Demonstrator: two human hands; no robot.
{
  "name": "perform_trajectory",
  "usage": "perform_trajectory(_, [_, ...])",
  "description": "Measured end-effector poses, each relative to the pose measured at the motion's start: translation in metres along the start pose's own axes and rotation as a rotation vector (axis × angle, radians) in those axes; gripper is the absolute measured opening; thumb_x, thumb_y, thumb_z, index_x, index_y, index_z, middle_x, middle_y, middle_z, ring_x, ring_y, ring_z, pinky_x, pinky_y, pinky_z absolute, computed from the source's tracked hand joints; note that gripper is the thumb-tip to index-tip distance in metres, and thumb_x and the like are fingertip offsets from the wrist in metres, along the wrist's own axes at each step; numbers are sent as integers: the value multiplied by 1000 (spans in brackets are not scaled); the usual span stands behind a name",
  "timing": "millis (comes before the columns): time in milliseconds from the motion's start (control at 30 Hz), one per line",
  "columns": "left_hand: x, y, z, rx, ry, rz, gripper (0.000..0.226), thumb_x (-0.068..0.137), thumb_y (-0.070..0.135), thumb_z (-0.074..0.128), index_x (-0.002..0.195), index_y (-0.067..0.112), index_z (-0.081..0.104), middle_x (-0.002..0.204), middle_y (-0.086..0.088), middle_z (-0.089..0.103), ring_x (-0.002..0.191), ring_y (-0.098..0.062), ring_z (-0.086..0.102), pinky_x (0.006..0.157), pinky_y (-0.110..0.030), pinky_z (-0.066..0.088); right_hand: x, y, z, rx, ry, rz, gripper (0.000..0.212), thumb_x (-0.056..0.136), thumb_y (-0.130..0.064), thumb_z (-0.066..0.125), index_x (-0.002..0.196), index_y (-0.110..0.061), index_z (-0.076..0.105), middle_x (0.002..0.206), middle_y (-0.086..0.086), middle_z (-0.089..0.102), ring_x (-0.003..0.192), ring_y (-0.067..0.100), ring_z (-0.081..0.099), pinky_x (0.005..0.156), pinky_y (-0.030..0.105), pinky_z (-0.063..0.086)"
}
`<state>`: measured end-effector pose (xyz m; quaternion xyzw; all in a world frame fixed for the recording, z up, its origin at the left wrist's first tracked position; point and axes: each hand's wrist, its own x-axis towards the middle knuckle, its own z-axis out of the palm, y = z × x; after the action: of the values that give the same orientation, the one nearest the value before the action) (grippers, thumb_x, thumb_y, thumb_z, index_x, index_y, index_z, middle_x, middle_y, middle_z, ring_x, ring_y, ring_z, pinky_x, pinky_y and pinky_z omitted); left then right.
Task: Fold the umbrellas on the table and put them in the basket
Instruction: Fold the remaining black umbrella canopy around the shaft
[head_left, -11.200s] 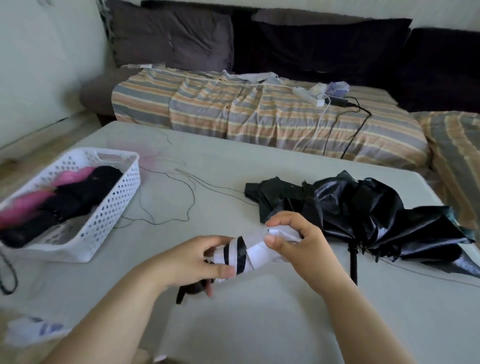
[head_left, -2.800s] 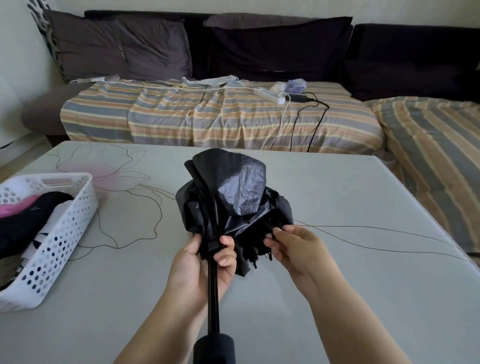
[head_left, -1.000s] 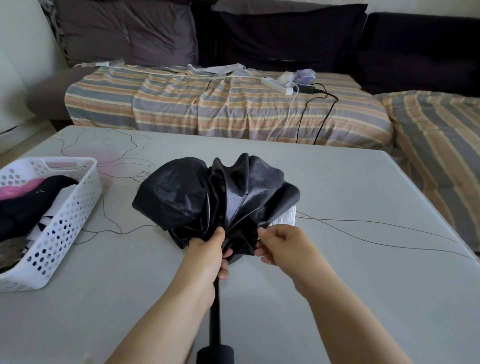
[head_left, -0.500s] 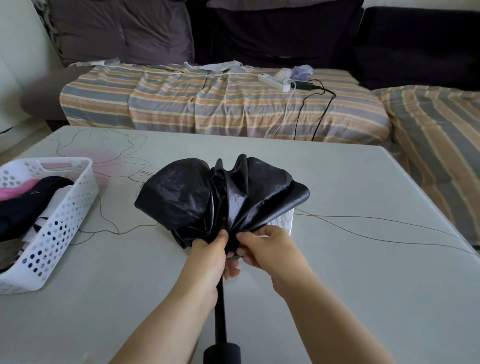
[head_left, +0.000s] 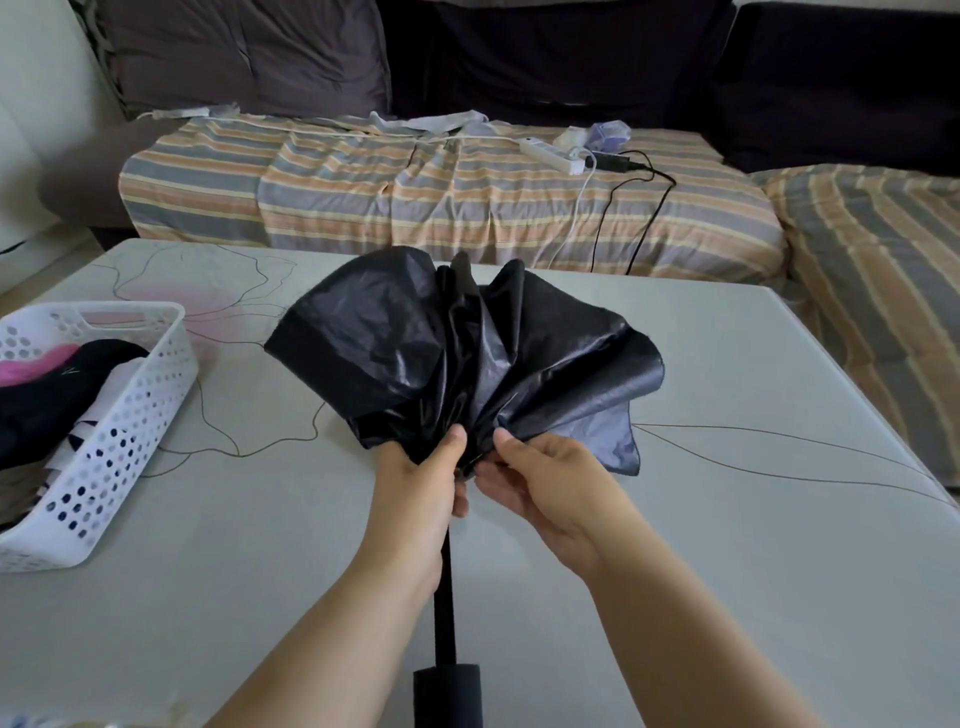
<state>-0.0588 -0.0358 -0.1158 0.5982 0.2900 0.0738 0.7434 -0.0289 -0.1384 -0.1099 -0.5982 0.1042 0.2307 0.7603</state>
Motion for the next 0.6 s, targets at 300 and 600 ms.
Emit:
perform_trajectory(300, [-10,13,-6,-194,-134,4,6,93,11,57,97,13,54,82,-5,69,60,-16,61,50,-23,52,-6,-2,1,-452,83,-209,26,93,-33,60,78,-13,67,75,-1,69,70,5,59,62,14,43])
perform_trajectory(600, [-3,18,-17,-241,-316,-169,28,90,4,57,117,2,53,93,-17,73,77,-22,73,56,-27,57,-10,0,4,-819,154,-467,31,89,-23,65,74,2,56,74,-5,46,65,7,45,57,12,35])
